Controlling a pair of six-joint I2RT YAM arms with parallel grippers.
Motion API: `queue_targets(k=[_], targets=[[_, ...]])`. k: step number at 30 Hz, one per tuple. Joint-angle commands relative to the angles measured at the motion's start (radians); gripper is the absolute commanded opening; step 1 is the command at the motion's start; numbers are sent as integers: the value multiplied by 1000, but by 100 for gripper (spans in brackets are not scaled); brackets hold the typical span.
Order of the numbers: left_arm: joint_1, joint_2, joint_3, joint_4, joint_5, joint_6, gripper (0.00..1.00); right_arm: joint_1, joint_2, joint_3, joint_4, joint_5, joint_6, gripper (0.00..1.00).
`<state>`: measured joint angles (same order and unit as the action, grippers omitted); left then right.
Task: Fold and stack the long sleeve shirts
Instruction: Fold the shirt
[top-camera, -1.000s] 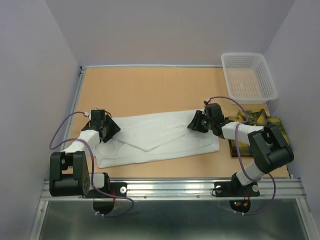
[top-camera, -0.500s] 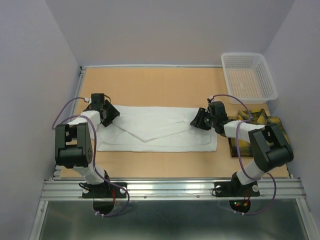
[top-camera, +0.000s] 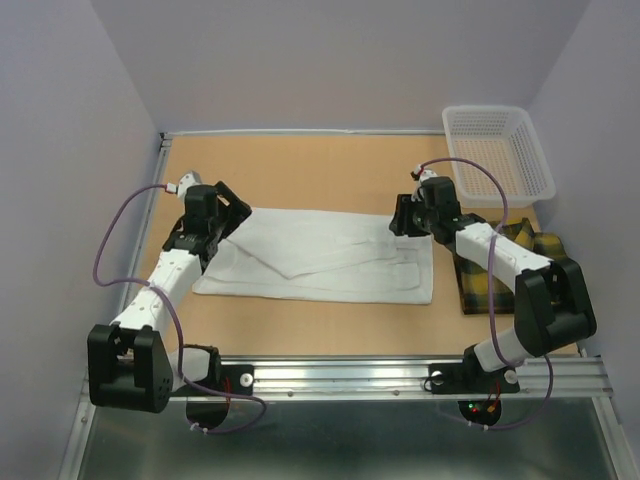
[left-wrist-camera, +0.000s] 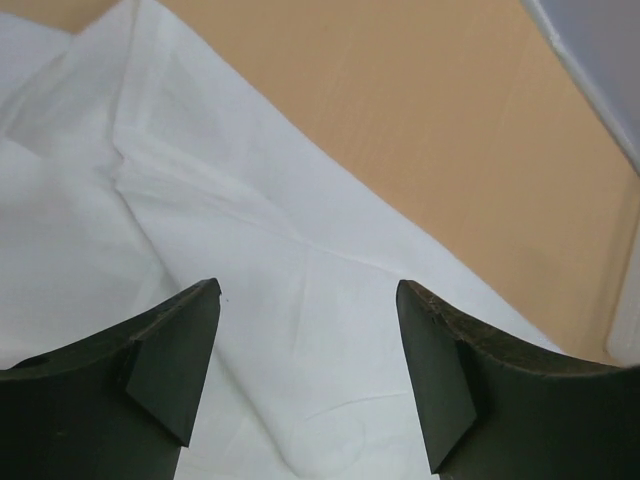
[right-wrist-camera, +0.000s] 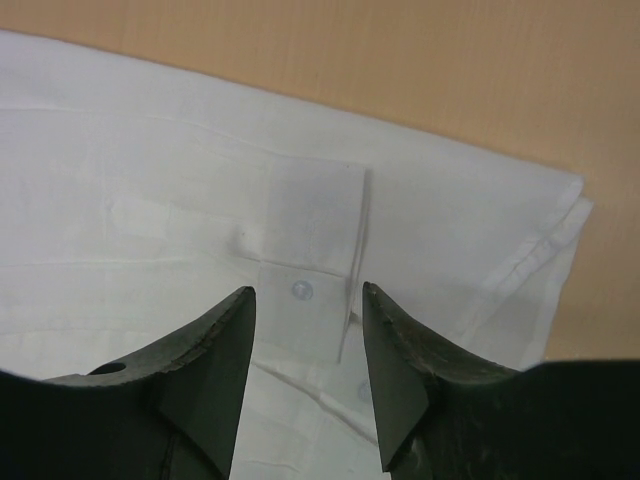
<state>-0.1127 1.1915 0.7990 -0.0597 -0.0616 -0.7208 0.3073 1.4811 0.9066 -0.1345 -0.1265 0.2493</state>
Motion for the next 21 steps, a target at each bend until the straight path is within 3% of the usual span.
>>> queue_targets(k=[1,5,14,18,21], targets=[[-82,45,-79,-72,-67,-90,81,3,33,63,-92,45,-54,52],[-116,118,-77,-74,-89,-101,74,15,79,74,-108,28,-47,50],[-124,321,9,-81,-124,-71,44,55,176,61,-187,36,-5,45],[-122,428,107,-101,-147,3,42,81,202,23,-224,-18,15,40],[-122,529,231,-115,-159,98,42,166,196,-12,-264,-58,30,40]])
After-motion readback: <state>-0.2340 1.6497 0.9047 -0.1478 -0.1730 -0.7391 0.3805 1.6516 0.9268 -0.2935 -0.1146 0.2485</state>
